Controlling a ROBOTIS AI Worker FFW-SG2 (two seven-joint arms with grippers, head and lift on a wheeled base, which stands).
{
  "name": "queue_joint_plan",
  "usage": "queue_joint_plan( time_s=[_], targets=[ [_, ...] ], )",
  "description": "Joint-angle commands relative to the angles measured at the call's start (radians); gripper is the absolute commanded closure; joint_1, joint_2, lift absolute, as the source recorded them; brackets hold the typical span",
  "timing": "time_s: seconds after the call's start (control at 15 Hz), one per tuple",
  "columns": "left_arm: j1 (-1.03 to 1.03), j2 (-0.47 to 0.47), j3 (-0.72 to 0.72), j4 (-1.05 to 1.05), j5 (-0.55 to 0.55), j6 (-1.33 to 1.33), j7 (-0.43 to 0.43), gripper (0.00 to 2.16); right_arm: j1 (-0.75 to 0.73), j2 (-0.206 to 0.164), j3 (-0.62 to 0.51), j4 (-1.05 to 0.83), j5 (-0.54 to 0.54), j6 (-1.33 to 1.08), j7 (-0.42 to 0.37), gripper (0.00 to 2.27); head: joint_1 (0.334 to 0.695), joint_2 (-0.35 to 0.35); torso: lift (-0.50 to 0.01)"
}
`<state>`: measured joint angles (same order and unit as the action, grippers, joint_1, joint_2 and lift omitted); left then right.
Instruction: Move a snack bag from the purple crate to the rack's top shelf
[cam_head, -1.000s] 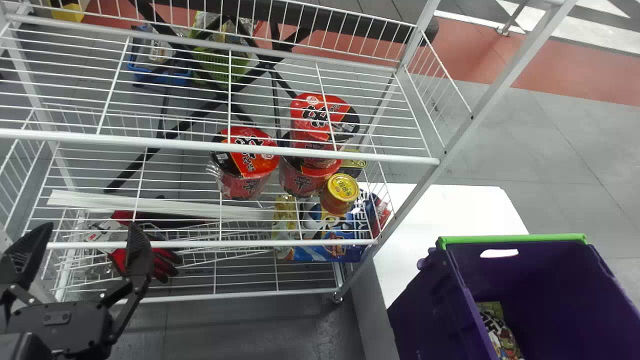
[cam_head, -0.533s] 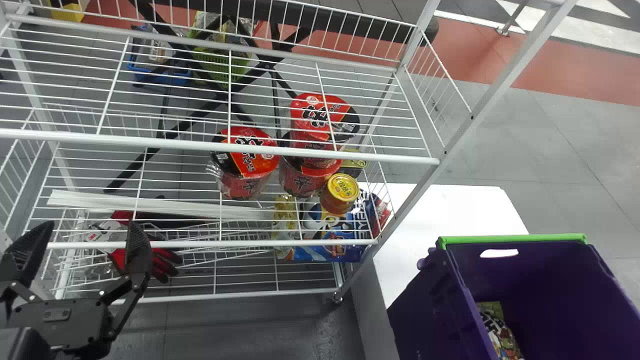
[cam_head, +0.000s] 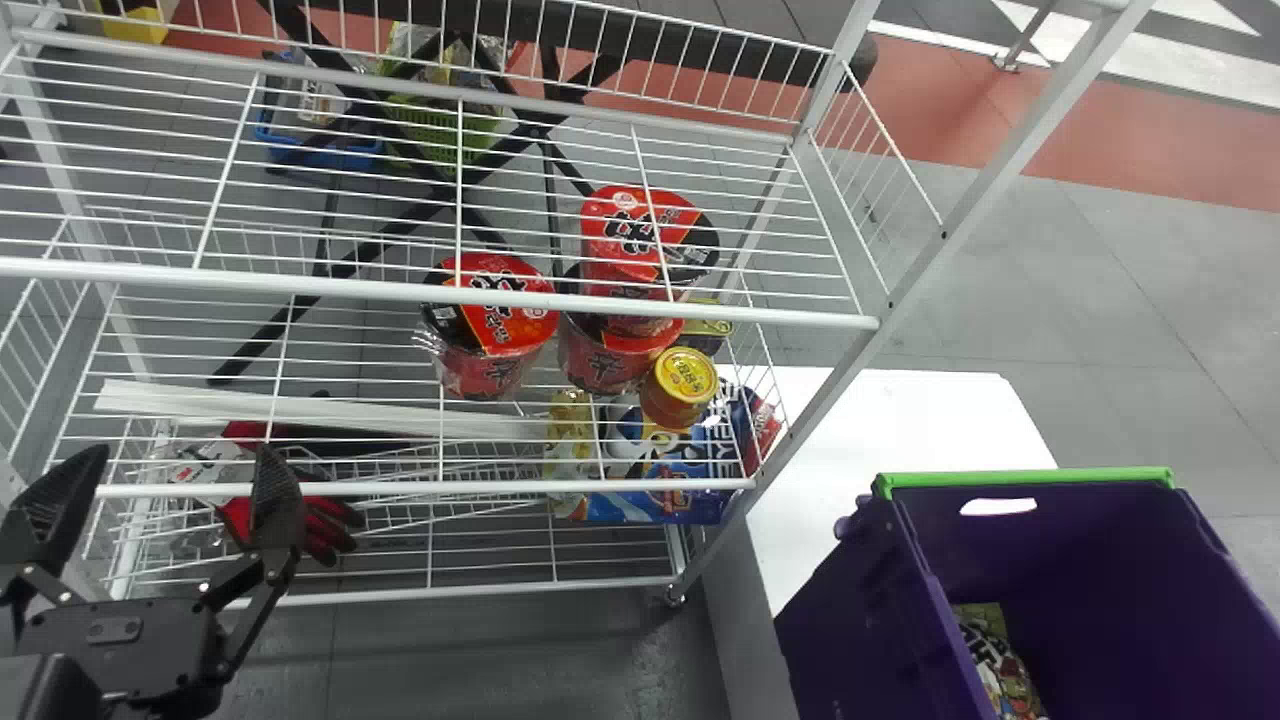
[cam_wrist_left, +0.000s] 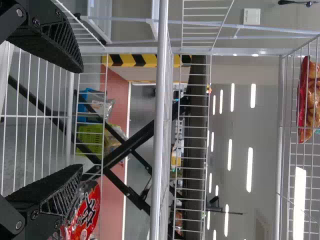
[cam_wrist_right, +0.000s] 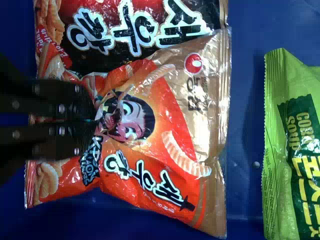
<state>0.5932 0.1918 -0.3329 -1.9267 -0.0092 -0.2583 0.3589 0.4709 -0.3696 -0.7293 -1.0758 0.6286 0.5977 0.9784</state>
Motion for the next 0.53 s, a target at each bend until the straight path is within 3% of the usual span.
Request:
queue_joint_plan(
  time_s=[0.0, 0.47],
  targets=[
    [0.0, 0.0, 0.0, 0.0, 0.0, 0.0, 0.002, 0.15, 0.002, 0.001, -0.016, -0.021, -0.018, 0.043, 0.019, 2.02, 0.695, -0.35, -0.456],
    [0.0, -0.005, -0.003, 0.0, -0.003, 0.003, 0.002, 0.15, 0.006, 0.0, -0.055, -0.058, -0.047, 0.046, 0.072, 2.02, 0.695, -0.35, -0.438]
  ],
)
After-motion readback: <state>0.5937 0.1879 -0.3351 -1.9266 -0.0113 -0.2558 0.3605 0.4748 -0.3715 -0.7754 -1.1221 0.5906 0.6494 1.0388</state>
